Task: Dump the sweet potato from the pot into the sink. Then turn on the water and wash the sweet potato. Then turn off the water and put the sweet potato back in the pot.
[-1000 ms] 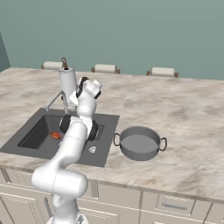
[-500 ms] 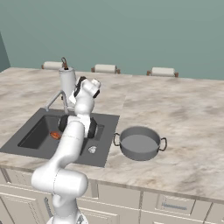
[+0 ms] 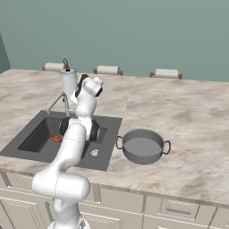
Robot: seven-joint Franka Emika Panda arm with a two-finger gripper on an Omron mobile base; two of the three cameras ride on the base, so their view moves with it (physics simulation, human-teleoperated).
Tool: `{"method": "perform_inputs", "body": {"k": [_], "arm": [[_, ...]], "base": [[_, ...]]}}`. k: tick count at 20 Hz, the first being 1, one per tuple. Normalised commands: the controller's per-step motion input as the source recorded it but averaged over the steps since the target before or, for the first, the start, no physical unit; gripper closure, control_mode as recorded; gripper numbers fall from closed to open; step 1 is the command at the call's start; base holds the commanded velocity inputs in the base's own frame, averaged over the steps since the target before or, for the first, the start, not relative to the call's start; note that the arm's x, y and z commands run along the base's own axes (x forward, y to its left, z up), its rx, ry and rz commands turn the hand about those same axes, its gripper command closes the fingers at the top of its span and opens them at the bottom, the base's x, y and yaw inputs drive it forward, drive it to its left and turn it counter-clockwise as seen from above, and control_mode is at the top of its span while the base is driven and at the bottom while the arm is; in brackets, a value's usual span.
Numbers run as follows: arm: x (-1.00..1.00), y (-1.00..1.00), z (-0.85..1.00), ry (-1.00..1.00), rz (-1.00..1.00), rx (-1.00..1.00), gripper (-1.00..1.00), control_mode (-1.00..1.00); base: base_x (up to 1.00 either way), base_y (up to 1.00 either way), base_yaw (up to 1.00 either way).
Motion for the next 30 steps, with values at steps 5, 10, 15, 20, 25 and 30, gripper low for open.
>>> {"method": "perform_inputs", "body": {"k": [5,10,15,20,25,30], "arm": [[-0.94,0.0,1.0,-0.16,0.02,0.0,-1.0,-1.0],[-1.0,0.0,0.83,-0.19,0.0,0.0,-1.0,-1.0],[-1.0,-0.1,0.42,-0.16,0.0,-0.05,-1.0,-1.0],[-1.0,-0.12,0.3,-0.15,0.0,-0.07,-1.0,-1.0],[-1.0,0.0,0.27,-0.19,0.02,-0.01,-1.0,-1.0],[-1.0,0.0,0.13,-0.15,0.02,0.0,-1.0,-1.0]], "base": [[0.0,0.0,0.0],[0.0,0.0,0.0],[0.0,0.0,0.0],[0.0,0.0,0.0],[0.0,0.0,0.0],[0.0,0.0,0.0]]}}
